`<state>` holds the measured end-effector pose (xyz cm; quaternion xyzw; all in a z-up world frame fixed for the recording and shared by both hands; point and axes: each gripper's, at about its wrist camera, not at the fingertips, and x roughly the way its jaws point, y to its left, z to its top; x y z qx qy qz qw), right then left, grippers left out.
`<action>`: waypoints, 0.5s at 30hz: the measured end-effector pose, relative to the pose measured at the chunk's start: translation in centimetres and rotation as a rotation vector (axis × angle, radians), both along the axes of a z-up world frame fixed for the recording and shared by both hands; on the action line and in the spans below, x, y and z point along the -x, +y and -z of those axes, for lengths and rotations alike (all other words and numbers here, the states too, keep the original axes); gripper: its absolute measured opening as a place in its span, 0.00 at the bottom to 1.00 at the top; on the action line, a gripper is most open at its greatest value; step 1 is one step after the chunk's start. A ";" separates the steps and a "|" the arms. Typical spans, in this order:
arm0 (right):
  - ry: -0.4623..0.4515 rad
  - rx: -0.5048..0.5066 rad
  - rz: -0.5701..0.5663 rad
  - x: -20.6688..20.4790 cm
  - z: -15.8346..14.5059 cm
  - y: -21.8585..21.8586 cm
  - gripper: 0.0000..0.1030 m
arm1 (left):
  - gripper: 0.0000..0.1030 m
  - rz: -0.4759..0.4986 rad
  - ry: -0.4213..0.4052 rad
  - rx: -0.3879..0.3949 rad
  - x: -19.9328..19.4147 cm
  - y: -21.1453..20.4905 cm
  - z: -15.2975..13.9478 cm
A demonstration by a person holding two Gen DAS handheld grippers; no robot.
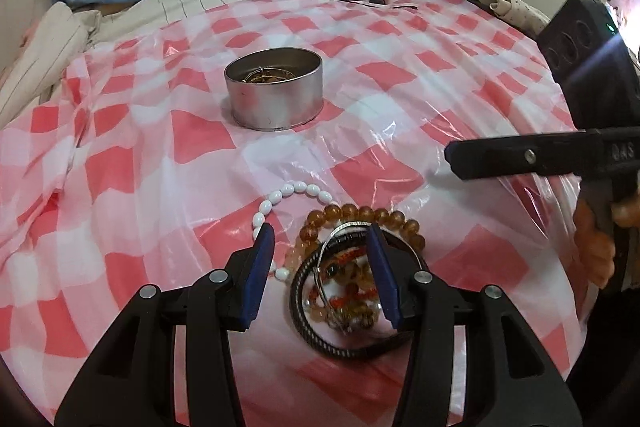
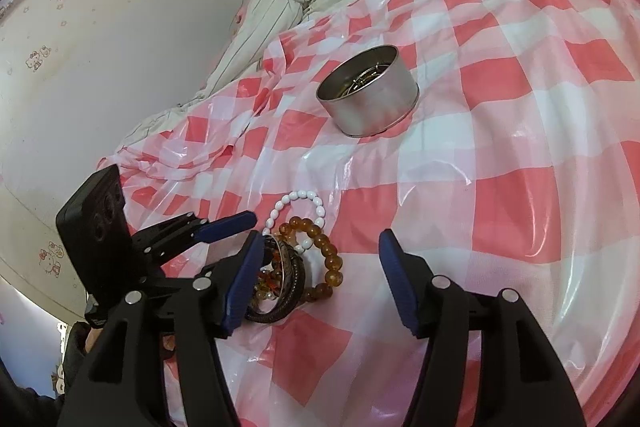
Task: Organize jewelry
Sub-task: 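Lower the right gripper onto the pile and grasp the black braided bracelet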
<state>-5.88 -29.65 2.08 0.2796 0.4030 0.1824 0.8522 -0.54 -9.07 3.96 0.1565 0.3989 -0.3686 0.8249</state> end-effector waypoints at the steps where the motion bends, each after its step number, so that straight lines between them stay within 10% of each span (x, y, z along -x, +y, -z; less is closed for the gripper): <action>1: 0.001 -0.001 -0.001 0.0 0.1 0.0 0.58 | 0.43 0.004 0.012 0.003 -0.2 -0.1 0.2; 3: 0.000 -0.002 -0.001 0.0 0.1 0.1 0.59 | 0.20 0.015 0.042 0.017 -0.3 -0.2 0.3; 7: 0.001 -0.005 -0.001 0.0 0.1 0.0 0.61 | 0.04 0.020 0.085 0.049 -0.4 0.3 0.3; 15: -0.001 0.007 -0.042 -0.1 0.1 1.0 0.61 | 0.03 -0.093 0.203 0.355 -2.5 4.5 -1.5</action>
